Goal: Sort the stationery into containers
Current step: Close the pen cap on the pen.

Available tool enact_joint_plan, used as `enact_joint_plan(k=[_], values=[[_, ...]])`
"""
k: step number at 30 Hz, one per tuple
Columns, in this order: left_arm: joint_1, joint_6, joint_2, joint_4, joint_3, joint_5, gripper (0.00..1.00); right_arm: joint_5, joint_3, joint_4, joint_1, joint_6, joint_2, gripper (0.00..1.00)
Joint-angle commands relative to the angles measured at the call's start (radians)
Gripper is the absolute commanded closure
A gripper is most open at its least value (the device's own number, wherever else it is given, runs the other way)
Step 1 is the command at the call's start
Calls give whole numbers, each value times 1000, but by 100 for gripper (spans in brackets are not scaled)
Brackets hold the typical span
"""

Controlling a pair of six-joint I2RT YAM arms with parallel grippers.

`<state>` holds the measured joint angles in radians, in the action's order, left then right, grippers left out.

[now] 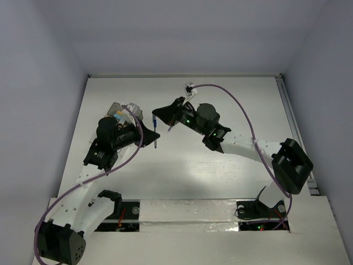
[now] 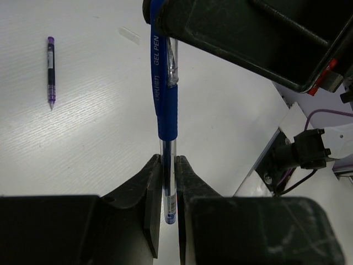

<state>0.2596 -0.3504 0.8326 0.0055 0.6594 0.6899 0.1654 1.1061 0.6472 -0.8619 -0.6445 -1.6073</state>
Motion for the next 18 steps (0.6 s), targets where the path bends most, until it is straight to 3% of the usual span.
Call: enact_joint_plan(k=[1,18], values=[[-17,-6,-32,94,2,-4,100,22,-51,6,-28,14,37,100],[-26,-25,-52,119,60,-30,100,66,-163,-46,-108,9,1,100]])
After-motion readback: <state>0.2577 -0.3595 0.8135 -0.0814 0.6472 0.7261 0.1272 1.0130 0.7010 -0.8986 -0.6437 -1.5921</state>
